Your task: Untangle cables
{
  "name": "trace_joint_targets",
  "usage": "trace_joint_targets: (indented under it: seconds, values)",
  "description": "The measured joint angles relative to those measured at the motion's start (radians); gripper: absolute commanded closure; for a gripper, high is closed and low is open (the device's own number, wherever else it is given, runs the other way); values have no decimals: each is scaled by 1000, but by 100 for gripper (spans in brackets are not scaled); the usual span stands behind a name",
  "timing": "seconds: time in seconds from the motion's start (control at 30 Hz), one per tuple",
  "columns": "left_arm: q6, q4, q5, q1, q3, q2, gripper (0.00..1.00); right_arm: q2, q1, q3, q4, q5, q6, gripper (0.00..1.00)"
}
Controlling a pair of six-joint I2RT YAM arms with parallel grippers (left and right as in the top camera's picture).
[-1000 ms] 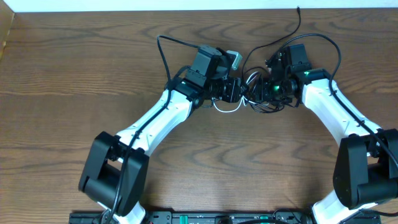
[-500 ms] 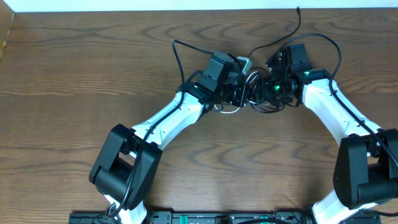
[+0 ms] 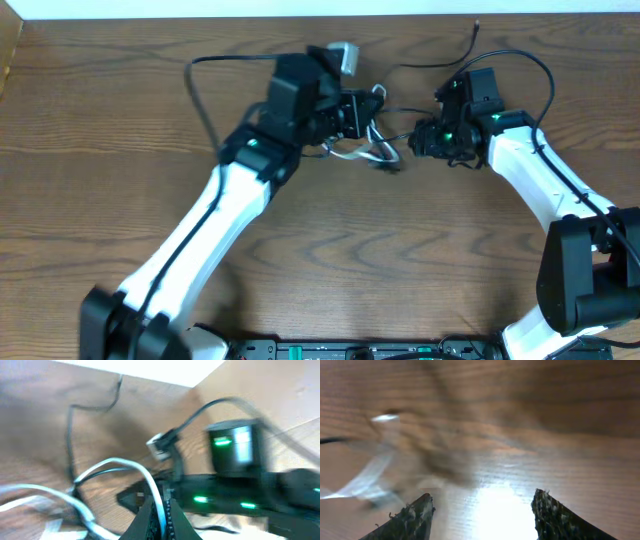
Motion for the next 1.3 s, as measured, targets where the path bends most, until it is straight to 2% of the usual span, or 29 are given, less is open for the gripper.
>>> trace_joint_targets:
  seconds: [0.3, 0.53, 0.8, 1.0, 1.3]
  values:
    - [-26, -47, -34, 0, 0, -71, 93, 0, -17, 0, 148, -195, -45, 36]
    - [-37, -76, -97, 0, 0, -70, 93, -14, -32, 15, 138, -345, -93, 31]
    - [-40, -77, -140, 0, 0, -70, 92, -116, -67, 32, 140, -409, -111, 35]
    - [-40, -103, -170, 0, 0, -69, 93, -132, -67, 35, 122, -408, -31, 40]
    - [-40, -108, -172, 0, 0, -52, 93, -132, -62, 35, -44, -373, 89, 35]
